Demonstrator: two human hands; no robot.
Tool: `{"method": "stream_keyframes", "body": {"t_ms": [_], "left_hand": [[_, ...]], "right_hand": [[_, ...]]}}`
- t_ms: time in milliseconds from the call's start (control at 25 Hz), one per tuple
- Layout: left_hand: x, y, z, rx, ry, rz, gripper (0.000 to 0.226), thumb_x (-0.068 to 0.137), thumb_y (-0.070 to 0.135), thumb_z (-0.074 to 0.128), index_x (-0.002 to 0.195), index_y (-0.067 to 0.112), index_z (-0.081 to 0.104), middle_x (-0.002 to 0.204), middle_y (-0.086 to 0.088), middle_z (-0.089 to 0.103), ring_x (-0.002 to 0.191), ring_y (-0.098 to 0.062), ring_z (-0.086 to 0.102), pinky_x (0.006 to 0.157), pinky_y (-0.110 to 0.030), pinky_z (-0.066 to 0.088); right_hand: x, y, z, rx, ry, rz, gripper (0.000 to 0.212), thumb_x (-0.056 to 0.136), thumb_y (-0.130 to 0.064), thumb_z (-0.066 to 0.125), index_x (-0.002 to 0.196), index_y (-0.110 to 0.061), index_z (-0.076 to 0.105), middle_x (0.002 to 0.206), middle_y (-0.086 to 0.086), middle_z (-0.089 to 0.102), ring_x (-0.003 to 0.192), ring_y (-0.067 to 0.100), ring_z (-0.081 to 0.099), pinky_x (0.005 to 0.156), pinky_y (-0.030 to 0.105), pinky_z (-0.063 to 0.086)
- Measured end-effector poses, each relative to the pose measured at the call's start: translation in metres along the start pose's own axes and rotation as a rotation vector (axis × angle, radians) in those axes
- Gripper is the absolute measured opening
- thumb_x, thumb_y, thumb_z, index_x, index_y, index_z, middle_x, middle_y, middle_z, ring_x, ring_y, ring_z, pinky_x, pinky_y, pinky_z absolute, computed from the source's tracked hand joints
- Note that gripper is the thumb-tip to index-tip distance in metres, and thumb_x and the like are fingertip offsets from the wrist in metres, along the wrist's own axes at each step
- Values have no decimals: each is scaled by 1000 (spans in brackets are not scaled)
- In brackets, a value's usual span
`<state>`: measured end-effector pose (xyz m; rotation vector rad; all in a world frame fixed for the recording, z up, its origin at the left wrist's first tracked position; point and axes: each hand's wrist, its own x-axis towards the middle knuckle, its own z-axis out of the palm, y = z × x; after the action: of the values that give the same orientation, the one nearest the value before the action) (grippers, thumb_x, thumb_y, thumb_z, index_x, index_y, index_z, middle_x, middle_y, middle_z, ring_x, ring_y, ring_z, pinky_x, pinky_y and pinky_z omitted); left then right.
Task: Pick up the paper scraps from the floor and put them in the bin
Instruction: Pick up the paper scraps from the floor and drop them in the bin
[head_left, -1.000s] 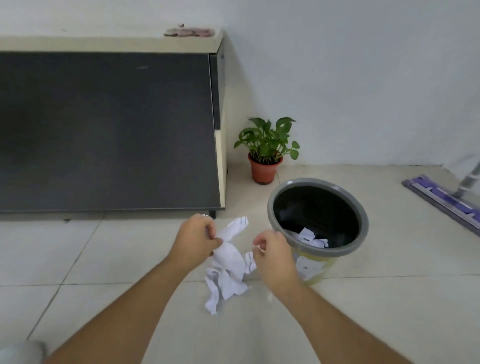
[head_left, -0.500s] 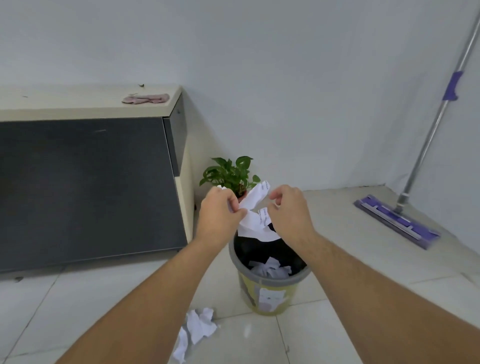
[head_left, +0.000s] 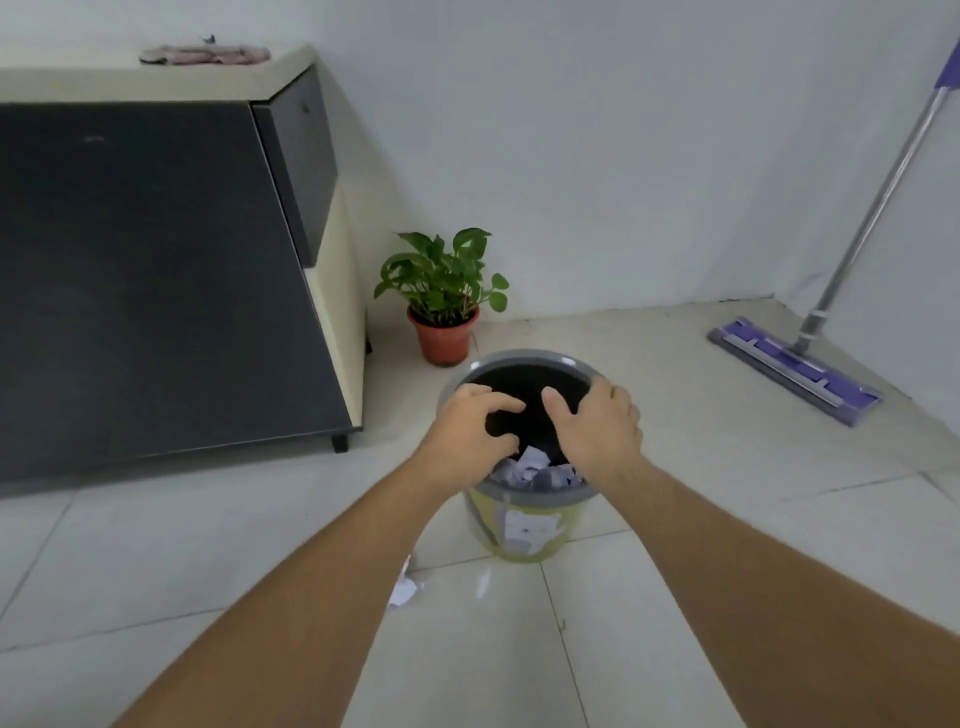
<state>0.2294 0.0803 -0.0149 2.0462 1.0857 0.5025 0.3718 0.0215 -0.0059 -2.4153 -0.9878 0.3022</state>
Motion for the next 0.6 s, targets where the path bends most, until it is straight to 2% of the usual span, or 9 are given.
{"method": "stream_keyframes", "body": {"t_ms": [80,120,200,320,480,560,600], "left_hand": [[-17,-28,-9,20,160,-32,38,82,23,73,117,30,64,123,3,53,106,-14,57,84,-26,45],[-28,-44,-15,31,193,-66,38,80,27,74,116,32,62,122,3,54,103,-13,57,82,-25,43],[-55,-82,-22,99,166,-164,53,77,32,76,126,32,56,132,1,49,114,-15,52,91,-26,41],[-106,-146,-21,246,-2,-336,84,71,34,79,144,32,37,153,-5,30,137,-26,30,104,-35,36],[-159,-208,-11,461,-244,-446,108,67,32,84,151,40,17,163,-4,1,146,-30,7,108,-51,36],[-164,-225,-4,605,-378,-437,114,69,26,84,151,42,7,163,-3,-13,148,-30,-4,109,-60,32],[-161,-231,0,671,-426,-410,117,70,21,83,151,43,2,162,-2,-19,148,-30,-8,109,-62,29]], "right_hand": [[-26,-2,21,38,117,-212,50,91,-44,55,133,-17,48,133,5,51,125,24,46,107,42,40],[-43,-4,34,81,150,-334,41,90,-41,58,126,-22,52,125,0,53,117,19,49,101,39,43],[-84,-7,67,115,92,-538,32,88,-39,60,116,-26,55,114,-6,53,106,13,49,94,32,45],[-149,8,123,57,-198,-648,36,89,-37,57,123,-26,54,120,-5,50,113,16,47,98,30,41],[-217,46,190,-225,-677,-559,57,85,-28,59,138,-31,39,140,0,33,132,21,35,108,34,35],[-240,58,205,-373,-921,-486,66,81,-16,63,139,-34,38,143,5,29,134,23,35,106,34,40],[-253,59,211,-366,-874,-504,65,76,-15,67,133,-37,47,140,7,32,128,22,44,99,35,48]]}}
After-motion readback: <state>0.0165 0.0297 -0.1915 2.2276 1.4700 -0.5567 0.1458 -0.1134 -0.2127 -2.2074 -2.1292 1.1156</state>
